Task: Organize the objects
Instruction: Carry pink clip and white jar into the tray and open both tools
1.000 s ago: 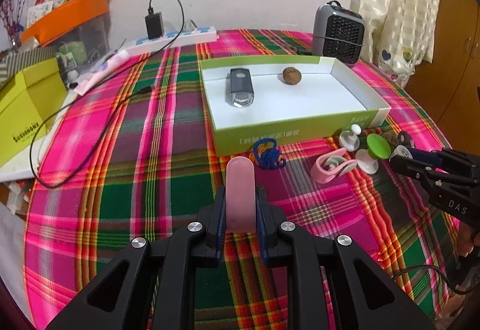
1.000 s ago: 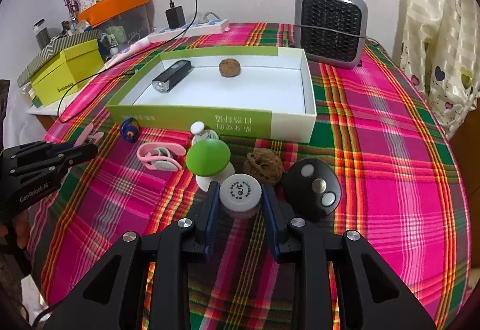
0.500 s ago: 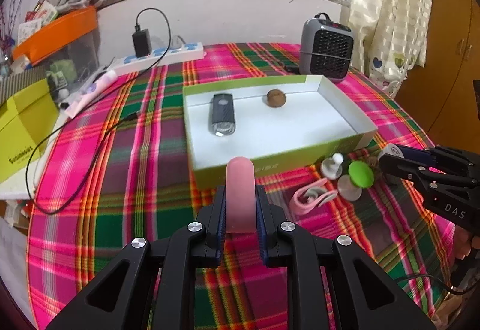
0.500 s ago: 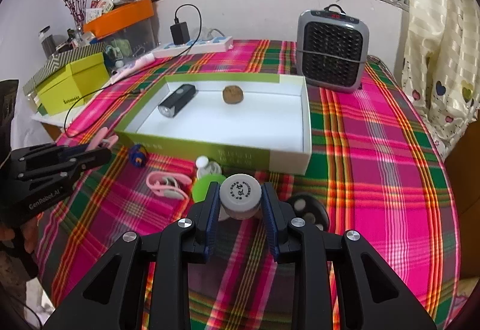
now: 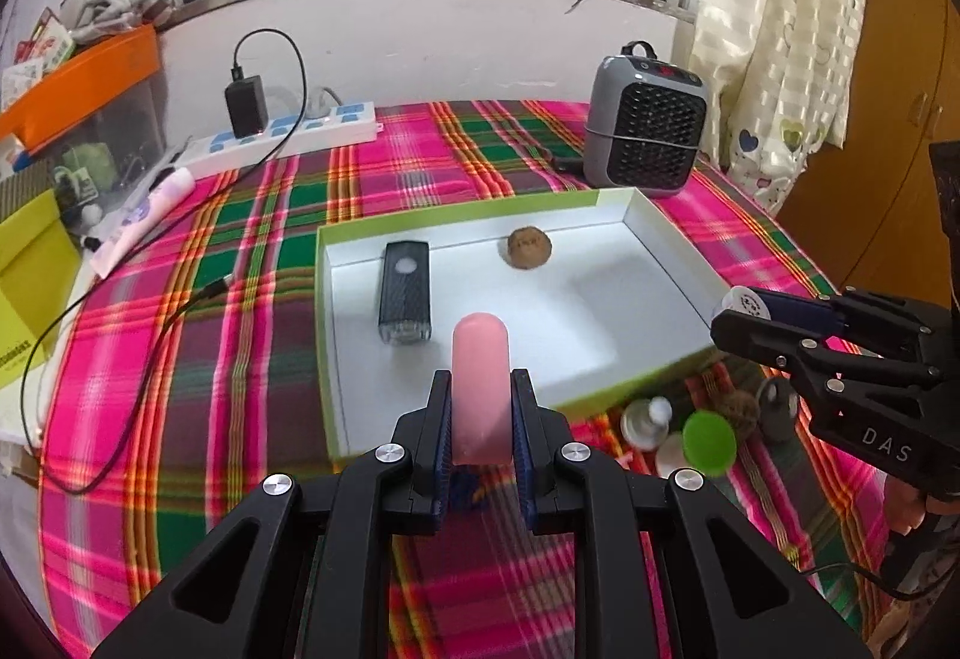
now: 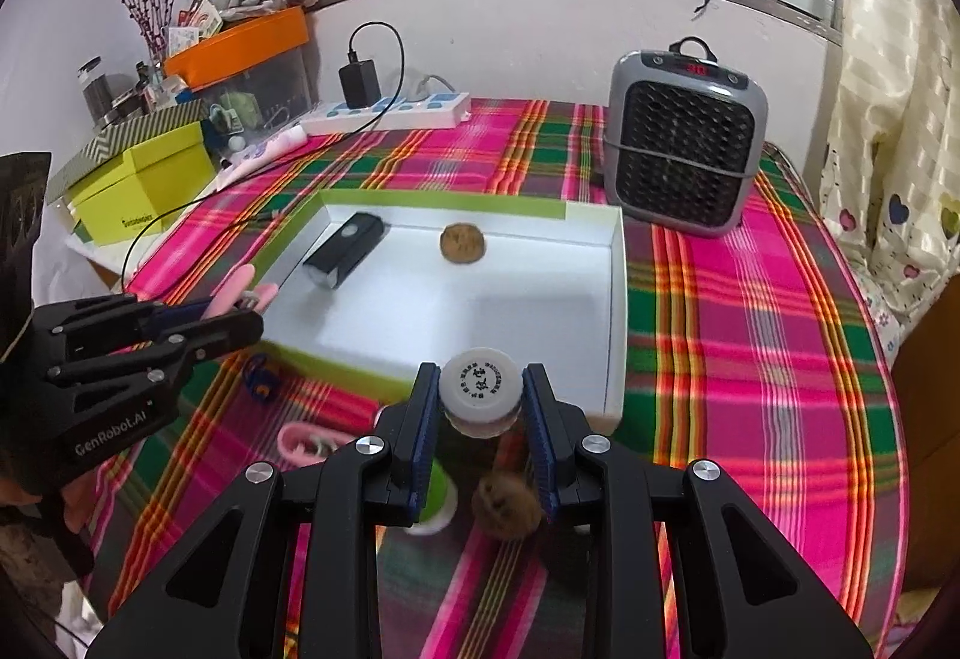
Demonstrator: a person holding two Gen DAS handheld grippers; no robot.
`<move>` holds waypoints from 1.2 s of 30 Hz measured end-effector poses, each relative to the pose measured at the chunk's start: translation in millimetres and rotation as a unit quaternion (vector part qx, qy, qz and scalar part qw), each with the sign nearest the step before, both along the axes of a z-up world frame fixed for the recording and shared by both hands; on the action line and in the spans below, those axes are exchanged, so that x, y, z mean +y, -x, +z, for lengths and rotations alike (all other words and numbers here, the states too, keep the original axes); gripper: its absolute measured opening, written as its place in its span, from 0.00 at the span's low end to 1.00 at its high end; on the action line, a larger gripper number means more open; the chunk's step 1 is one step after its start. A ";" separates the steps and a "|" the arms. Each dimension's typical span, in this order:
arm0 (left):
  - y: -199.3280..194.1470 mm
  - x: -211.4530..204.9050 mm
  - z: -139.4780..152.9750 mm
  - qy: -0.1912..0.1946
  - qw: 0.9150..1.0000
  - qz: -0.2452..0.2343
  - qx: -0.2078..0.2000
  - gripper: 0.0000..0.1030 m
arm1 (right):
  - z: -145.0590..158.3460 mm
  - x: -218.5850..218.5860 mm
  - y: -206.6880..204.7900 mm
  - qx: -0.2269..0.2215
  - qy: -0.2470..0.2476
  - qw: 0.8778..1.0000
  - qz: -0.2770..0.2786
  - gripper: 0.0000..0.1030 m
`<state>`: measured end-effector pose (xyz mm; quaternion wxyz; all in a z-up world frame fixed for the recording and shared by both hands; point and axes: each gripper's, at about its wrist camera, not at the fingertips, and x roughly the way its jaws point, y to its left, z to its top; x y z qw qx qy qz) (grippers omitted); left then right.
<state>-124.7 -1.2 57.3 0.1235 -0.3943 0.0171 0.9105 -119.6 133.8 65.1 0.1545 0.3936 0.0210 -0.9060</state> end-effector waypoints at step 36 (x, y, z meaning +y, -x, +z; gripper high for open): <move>103.8 21.1 -31.1 0.019 0.999 0.000 -0.033 0.15 | -28.8 -8.4 114.6 -0.048 -0.031 0.998 0.005 0.28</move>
